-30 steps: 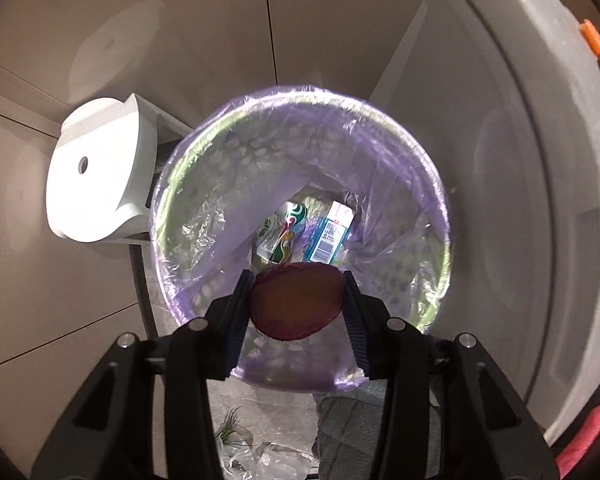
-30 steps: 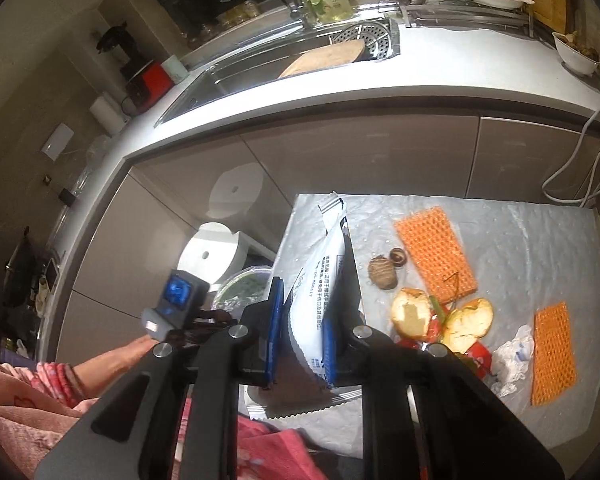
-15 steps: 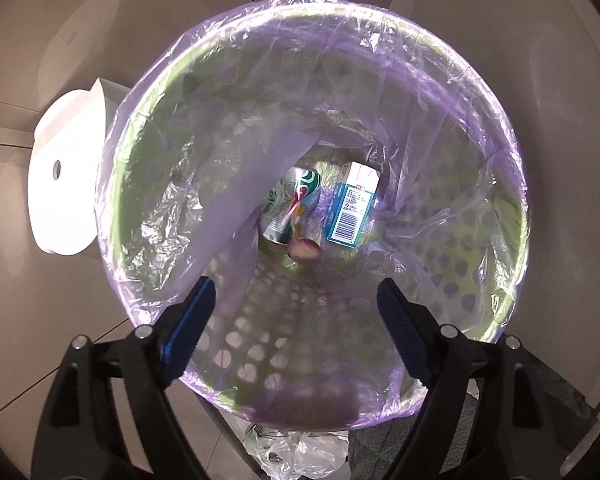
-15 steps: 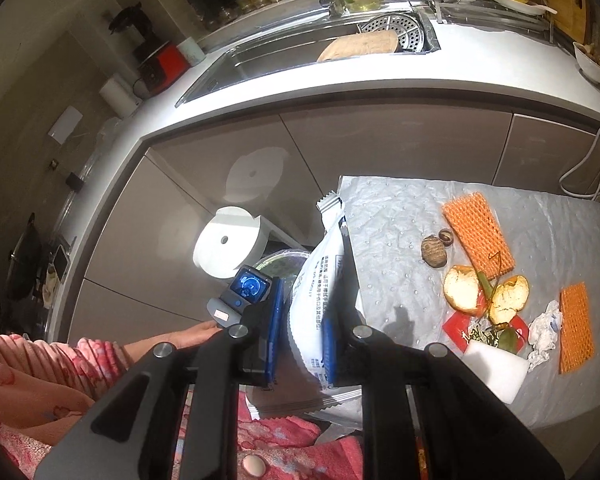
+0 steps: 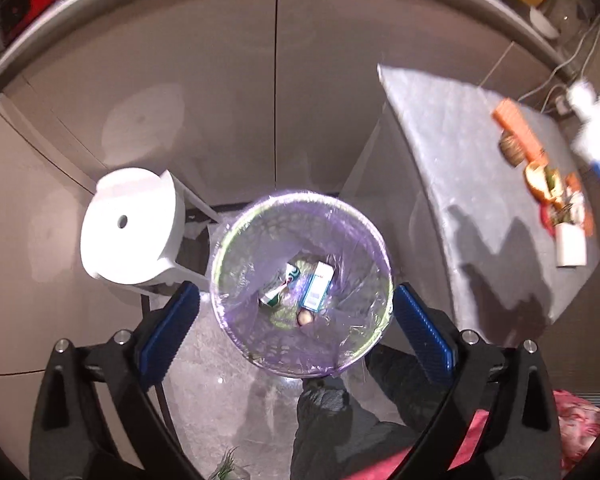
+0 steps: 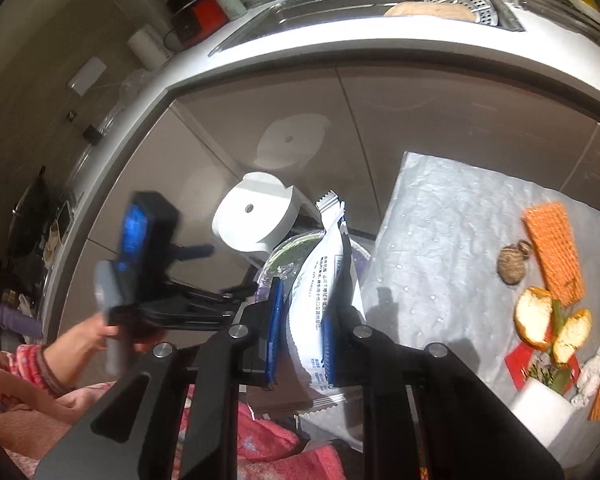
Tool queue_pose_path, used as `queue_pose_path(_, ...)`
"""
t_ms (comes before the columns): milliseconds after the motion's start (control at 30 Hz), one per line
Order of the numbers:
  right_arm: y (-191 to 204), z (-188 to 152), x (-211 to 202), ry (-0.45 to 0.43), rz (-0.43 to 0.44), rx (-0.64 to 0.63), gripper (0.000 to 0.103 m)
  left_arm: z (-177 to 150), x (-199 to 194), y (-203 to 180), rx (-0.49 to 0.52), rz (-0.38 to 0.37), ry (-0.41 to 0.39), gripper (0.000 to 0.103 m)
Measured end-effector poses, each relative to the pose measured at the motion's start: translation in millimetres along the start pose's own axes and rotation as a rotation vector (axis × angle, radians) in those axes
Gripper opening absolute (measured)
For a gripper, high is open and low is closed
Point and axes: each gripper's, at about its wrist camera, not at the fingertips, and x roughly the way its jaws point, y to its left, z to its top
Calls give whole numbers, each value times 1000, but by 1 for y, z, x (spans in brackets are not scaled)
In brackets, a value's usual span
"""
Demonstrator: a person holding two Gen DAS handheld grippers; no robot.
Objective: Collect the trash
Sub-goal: 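Drop the onion into the bin with the left tool while the right tool drops the packet in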
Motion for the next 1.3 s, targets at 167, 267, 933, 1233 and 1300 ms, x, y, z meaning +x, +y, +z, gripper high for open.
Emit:
queue_pose_path(167, 14, 7, 91, 111, 49, -56, 18, -6, -82, 3, 26, 65, -99, 96)
queue_pose_path(267, 22, 6, 144, 182, 51, -78, 18, -10, -106, 5, 25, 102, -119, 96)
queue_pose_path(933, 28, 0, 251, 339, -36, -124, 71, -25, -122, 40, -76, 207, -110, 96)
queue_pose_path(1233, -18, 10, 91, 2, -105, 7, 88, 12, -113, 5, 37, 92, -132, 96)
queue_pose_path(1300, -42, 2, 49, -74, -161, 75, 91, 24, -107, -13, 89, 54, -129, 96)
